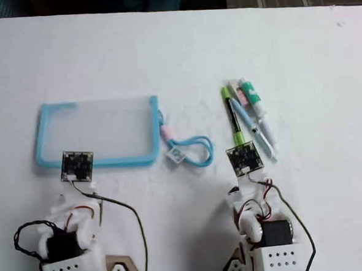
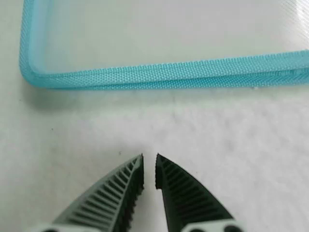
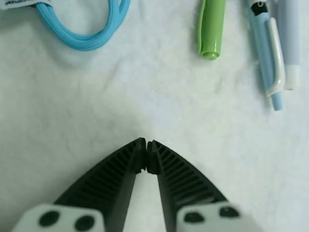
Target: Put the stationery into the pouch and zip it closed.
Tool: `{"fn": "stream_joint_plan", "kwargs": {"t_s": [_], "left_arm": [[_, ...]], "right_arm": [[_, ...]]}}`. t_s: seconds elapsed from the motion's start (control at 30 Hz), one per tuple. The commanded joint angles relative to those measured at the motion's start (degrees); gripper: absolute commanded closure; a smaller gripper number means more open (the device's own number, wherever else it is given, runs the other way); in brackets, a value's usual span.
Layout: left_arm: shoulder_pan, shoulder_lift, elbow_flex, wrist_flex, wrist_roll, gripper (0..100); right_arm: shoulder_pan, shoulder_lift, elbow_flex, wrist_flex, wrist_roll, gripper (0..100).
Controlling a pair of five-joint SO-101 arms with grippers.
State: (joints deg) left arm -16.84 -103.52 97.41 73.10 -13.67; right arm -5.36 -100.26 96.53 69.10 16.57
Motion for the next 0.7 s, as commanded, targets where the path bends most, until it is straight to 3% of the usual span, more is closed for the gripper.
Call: {"fn": "stream_joint_plan", "kwargs": {"t_s": [0.0,0.07,0.37,0.67], "left_arm": [[-0.31,-0.48,-0.26,0.35,-0.18,92],[-0.31,-0.48,-0.26,0.35,-0.18,92],[-0.31,-0.48,-0.26,0.35,-0.18,92],[-0.22,-0.48,-0.26,0.35,0.09,92]], "right_arm": [[0.04,0.22,0.53,-0.4,0.09,98.1],[0.13,0.22,0.44,-0.4,3.16,98.1],[0.4,0.22,0.44,-0.22,31.21,98.1],[0.66,0.22,0.26,-0.22,31.12,98.1]]}}
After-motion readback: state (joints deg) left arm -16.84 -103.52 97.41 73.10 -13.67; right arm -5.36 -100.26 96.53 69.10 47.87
